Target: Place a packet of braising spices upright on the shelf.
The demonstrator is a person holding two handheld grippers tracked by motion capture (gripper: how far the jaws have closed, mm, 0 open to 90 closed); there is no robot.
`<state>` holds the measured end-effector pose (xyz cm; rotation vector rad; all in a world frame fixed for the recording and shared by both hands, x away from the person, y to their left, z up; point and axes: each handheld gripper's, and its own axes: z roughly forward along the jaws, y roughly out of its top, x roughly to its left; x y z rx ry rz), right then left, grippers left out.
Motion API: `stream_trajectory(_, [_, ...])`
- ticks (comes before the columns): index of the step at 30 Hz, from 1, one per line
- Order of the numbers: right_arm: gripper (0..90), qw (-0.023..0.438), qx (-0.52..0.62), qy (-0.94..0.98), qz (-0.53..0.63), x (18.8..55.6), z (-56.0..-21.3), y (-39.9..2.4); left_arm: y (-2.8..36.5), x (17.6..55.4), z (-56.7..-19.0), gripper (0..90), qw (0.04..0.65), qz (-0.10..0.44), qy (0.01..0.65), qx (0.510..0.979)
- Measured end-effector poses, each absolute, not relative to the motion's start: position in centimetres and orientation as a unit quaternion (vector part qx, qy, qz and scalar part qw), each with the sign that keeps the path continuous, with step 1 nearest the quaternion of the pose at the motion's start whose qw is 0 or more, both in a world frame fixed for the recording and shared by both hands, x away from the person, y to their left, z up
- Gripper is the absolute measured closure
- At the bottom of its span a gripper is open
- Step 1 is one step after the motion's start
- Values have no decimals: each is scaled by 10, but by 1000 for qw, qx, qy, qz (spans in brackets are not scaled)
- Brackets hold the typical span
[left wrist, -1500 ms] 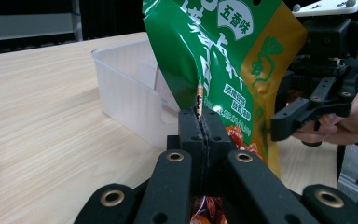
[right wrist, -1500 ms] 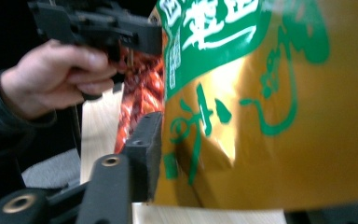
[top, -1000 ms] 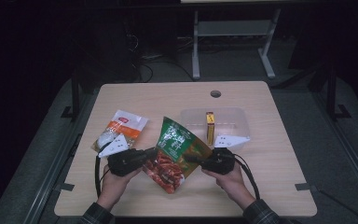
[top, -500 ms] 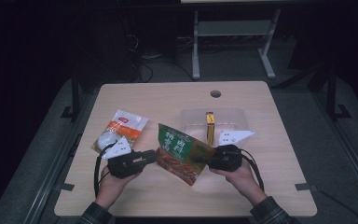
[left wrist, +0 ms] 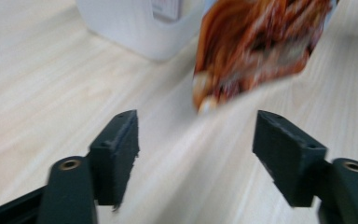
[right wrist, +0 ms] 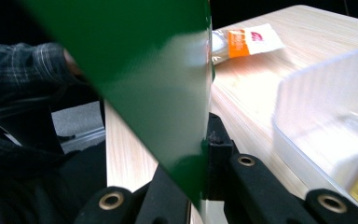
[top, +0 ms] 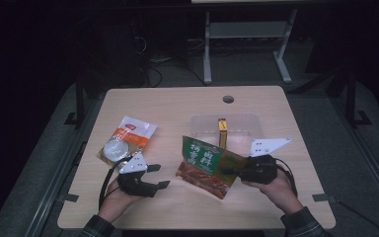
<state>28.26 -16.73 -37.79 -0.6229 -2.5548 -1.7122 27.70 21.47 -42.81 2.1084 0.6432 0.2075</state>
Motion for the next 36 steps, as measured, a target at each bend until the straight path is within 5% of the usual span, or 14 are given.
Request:
stream_trajectory(8, [897,-16,-216,-816,-536,278,-369,-206,221,271,-436,225,429,74,265,860])
stream_trajectory(36, [897,-79,-281,-795,-531,262,-359,-289,212,277,-449,178,403,72,252,877])
